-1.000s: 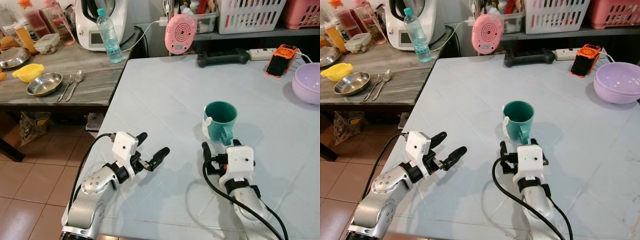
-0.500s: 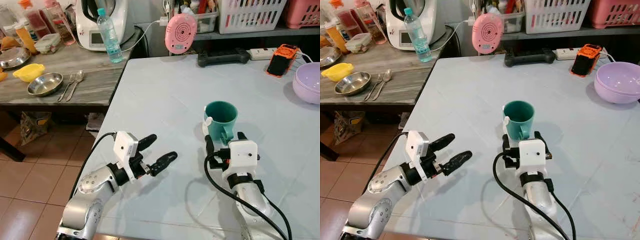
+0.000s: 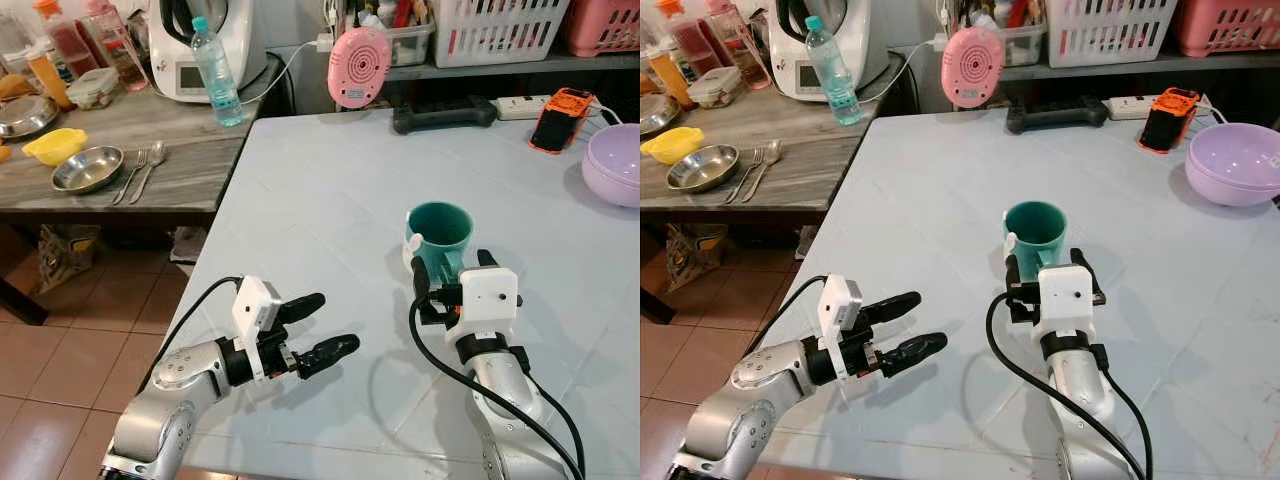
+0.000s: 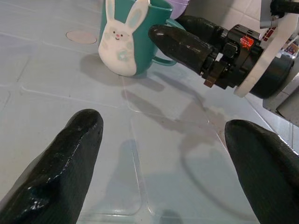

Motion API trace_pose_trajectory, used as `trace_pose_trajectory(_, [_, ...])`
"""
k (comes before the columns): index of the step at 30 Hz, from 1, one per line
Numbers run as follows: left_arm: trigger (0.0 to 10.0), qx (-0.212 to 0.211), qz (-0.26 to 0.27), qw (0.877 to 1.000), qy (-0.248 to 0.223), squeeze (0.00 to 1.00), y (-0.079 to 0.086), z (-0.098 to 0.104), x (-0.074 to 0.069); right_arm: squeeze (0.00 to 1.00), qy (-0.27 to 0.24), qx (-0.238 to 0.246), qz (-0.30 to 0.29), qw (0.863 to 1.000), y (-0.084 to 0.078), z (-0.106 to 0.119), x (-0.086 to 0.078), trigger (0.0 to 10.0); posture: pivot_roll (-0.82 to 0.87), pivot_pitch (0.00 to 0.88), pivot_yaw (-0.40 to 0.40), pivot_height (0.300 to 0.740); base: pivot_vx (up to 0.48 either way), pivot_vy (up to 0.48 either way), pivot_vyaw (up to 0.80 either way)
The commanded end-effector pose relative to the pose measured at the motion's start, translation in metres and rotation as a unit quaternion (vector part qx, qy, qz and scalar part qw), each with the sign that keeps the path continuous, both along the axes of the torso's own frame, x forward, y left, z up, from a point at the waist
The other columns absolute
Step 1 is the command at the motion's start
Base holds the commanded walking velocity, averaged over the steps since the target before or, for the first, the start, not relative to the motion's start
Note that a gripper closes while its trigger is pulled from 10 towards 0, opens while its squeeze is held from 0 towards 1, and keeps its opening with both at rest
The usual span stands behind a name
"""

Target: Setting the table

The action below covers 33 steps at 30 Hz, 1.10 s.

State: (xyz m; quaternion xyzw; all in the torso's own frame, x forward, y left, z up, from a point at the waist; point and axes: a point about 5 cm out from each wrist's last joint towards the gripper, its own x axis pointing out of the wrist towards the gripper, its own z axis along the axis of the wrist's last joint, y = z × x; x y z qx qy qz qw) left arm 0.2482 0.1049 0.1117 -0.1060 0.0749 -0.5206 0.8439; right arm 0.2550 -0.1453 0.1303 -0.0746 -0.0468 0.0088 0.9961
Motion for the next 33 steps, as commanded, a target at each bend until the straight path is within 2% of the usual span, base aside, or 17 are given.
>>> trace_pose_trajectory(1, [10.0,0.004,-0.001,1.000,0.001,0.00,0.005,-0.002,0.000,0.00,0.015,0.007,-0.001,1.000,0.001,-0.006,0.000,3.8,-0.10,0.065,0.129,0.740,0.000,0.000,0.00])
trace_pose_trajectory(3, [10.0,0.004,-0.002,1.000,0.001,0.00,0.005,-0.002,0.000,0.00,0.015,0.007,-0.001,1.000,0.001,-0.006,0.000,3.8,-0.10,0.065,0.129,0.740,0.000,0.000,0.00])
trace_pose_trajectory(4, [10.0,0.004,-0.001,1.000,0.001,0.00,0.006,-0.004,0.000,0.00,0.016,0.009,0.000,1.000,0.001,-0.006,0.000,0.0,-0.10,0.063,0.129,0.740,0.000,0.000,0.00])
trace_pose_trajectory(16, [10.0,0.000,0.018,1.000,0.007,0.00,0.010,-0.026,0.009,0.00,0.023,0.019,0.006,1.000,0.001,-0.010,0.003,0.0,-0.10,0.052,0.121,0.740,0.000,0.000,0.00])
trace_pose_trajectory(21, [10.0,0.004,0.025,1.000,0.014,0.00,0.019,-0.043,0.013,0.00,0.023,0.020,0.009,0.999,0.001,-0.010,0.004,0.0,-0.10,0.051,0.118,0.740,0.000,0.000,0.00])
trace_pose_trajectory(29, [10.0,0.002,0.025,1.000,0.010,0.00,0.022,-0.049,0.013,0.00,0.021,0.018,0.010,1.000,0.001,-0.009,0.007,0.0,-0.10,0.050,0.117,0.740,0.000,0.000,0.00])
trace_pose_trajectory(33, [10.0,-0.004,0.022,1.000,-0.001,0.00,0.023,-0.048,0.008,0.00,0.020,0.018,0.012,1.000,0.001,-0.009,0.008,0.0,-0.10,0.050,0.115,0.740,0.000,0.000,0.00])
